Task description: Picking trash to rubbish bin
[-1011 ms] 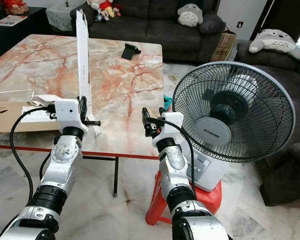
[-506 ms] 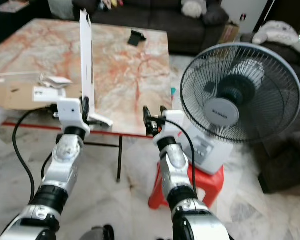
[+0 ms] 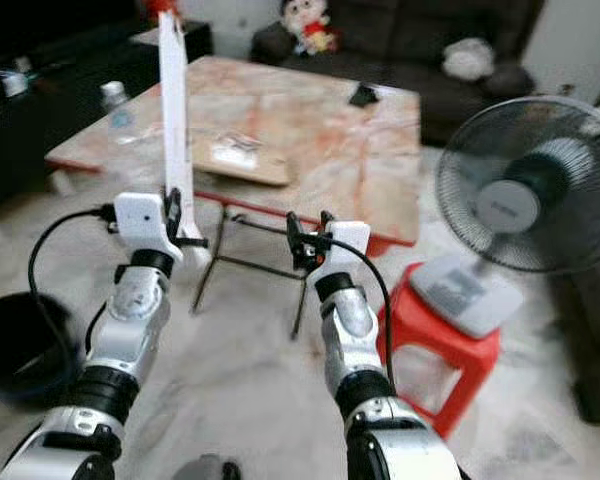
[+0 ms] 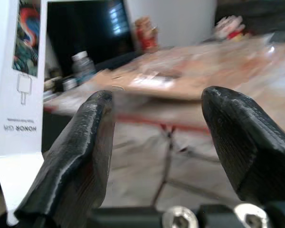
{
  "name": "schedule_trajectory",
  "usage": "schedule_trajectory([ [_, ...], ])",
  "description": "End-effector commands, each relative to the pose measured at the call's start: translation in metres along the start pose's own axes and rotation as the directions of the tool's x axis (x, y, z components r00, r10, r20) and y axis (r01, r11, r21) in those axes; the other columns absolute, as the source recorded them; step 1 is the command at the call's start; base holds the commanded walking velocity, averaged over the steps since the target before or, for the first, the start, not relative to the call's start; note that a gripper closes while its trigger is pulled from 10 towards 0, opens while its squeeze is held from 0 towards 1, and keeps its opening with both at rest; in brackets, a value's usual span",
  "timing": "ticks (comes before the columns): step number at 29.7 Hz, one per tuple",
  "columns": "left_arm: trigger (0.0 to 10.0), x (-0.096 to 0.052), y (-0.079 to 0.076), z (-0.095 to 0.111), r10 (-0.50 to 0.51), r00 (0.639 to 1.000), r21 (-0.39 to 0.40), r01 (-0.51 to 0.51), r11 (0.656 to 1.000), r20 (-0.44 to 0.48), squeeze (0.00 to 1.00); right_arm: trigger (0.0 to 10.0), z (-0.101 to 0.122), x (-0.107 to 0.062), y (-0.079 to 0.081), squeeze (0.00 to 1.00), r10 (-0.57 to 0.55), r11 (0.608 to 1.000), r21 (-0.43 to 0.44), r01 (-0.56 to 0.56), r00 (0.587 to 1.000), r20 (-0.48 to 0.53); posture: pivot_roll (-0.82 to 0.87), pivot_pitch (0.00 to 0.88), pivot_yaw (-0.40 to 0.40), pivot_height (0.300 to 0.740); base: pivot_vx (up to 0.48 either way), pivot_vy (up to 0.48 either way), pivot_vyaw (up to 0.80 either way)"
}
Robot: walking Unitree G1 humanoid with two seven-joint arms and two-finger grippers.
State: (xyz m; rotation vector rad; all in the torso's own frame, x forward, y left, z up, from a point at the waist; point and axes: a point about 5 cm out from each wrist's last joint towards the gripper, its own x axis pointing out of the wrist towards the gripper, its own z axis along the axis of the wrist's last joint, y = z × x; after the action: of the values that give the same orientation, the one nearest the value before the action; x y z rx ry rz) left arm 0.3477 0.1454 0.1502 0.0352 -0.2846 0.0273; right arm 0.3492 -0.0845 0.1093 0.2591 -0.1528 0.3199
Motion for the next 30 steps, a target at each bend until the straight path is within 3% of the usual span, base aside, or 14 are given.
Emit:
schedule_trajectory([
  [1, 10.0, 0.003, -0.007, 0.003, -0.026, 1.0, -0.007, 0.026, 1.0, 0.01, 0.0, 10.0, 0.002, -0.001, -0.008, 0.0, -0.025, 1.0, -0.011, 0.025, 1.0, 0.002, 0.06, 0.005, -0.052, 0.74, -0.281, 0.0, 0.0],
  [7, 10.0, -0.002, 0.01, -0.019, 0.001, 0.995, 0.048, 0.004, 0.999, -0.099, 0.0, 10.0, -0.013, -0.013, -0.023, 0.0, -0.103, 0.994, 0.025, 0.106, 0.991, -0.08, 0.06, 0.0, -0.05, 0.74, -0.044, 0.0, 0.0],
  [9, 10.0, -0.013, 0.027, -0.043, 0.042, 0.977, 0.086, -0.025, 0.996, -0.208, 0.0, 10.0, -0.03, -0.03, -0.04, 0.0, -0.168, 0.984, 0.023, 0.175, 0.97, -0.178, 0.05, 0.0, -0.05, 0.74, 0.0, 0.0, 0.0],
  [10, 10.0, -0.013, 0.027, -0.043, 0.042, 0.977, 0.086, -0.025, 0.996, -0.208, 0.0, 10.0, -0.03, -0.03, -0.04, 0.0, -0.168, 0.984, 0.023, 0.175, 0.97, -0.178, 0.05, 0.0, -0.05, 0.74, 0.0, 0.0, 0.0],
  [13, 10.0, -0.032, 0.043, -0.072, 0.066, 0.929, 0.127, -0.021, 0.992, -0.365, 0.0, 10.0, -0.051, -0.058, -0.064, 0.0, -0.291, 0.945, 0.055, 0.323, 0.905, -0.311, 0.04, 0.0, -0.047, 0.74, 0.0, 0.0, 0.0],
  [15, 10.0, -0.05, 0.05, -0.094, 0.072, 0.863, 0.128, -0.009, 0.992, -0.5, 0.0, 10.0, -0.067, -0.08, -0.076, 0.0, -0.347, 0.916, 0.048, 0.398, 0.847, -0.403, 0.04, 0.0, -0.045, 0.74, 0.0, 0.0, 0.0],
  [16, 10.0, -0.05, 0.05, -0.094, 0.072, 0.863, 0.128, -0.009, 0.992, -0.5, 0.0, 10.0, -0.067, -0.08, -0.076, 0.0, -0.347, 0.916, 0.048, 0.398, 0.847, -0.403, 0.04, 0.0, -0.045, 0.74, 0.0, 0.0, 0.0],
  [17, 10.0, -0.066, 0.055, -0.109, 0.08, 0.809, 0.134, -0.001, 0.991, -0.582, 0.0, 10.0, -0.078, -0.098, -0.082, 0.0, -0.383, 0.893, 0.032, 0.449, 0.795, -0.47, 0.04, 0.0, -0.041, 0.74, 0.0, 0.0, 0.0],
  [19, 10.0, -0.086, 0.061, -0.123, 0.105, 0.744, 0.128, -0.027, 0.991, -0.66, 0.0, 10.0, -0.091, -0.121, -0.087, 0.0, -0.41, 0.875, -0.011, 0.484, 0.73, -0.546, 0.02, 0.0, -0.032, 0.74, 0.0, 0.0, 0.0],
  [21, 10.0, -0.102, 0.065, -0.133, 0.128, 0.686, 0.132, -0.046, 0.99, -0.716, 0.0, 10.0, -0.102, -0.14, -0.089, 0.0, -0.421, 0.867, -0.05, 0.496, 0.674, -0.606, 0.02, 0.0, -0.029, 0.74, 0.0, 0.0, 0.0],
  [23, 10.0, -0.112, 0.068, -0.138, 0.139, 0.654, 0.132, -0.06, 0.989, -0.744, 0.0, 10.0, -0.108, -0.151, -0.089, 0.0, -0.424, 0.861, -0.065, 0.504, 0.643, -0.637, 0.02, 0.0, -0.027, 0.74, 0.0, 0.0, 0.0],
  [24, 10.0, -0.121, 0.071, -0.143, 0.151, 0.619, 0.129, -0.08, 0.988, -0.771, 0.0, 10.0, -0.114, -0.163, -0.088, 0.0, -0.428, 0.855, -0.079, 0.513, 0.61, -0.667, 0.02, 0.0, -0.025, 0.74, 0.0, 0.0, 0.0],
  [25, 10.0, -0.145, 0.077, -0.153, 0.179, 0.538, 0.139, -0.115, 0.984, -0.824, 0.0, 10.0, -0.128, -0.191, -0.084, 0.0, -0.433, 0.837, -0.116, 0.535, 0.519, -0.737, 0.02, 0.0, -0.023, 0.74, 0.0, 0.0, 0.0],
  [30, 10.0, -0.162, 0.082, -0.16, 0.195, 0.478, 0.155, -0.122, 0.98, -0.857, 0.0, 10.0, -0.137, -0.209, -0.079, 0.0, -0.429, 0.829, -0.139, 0.543, 0.456, -0.78, 0.02, 0.0, -0.023, 0.74, 0.0, 0.0, 0.0],
])
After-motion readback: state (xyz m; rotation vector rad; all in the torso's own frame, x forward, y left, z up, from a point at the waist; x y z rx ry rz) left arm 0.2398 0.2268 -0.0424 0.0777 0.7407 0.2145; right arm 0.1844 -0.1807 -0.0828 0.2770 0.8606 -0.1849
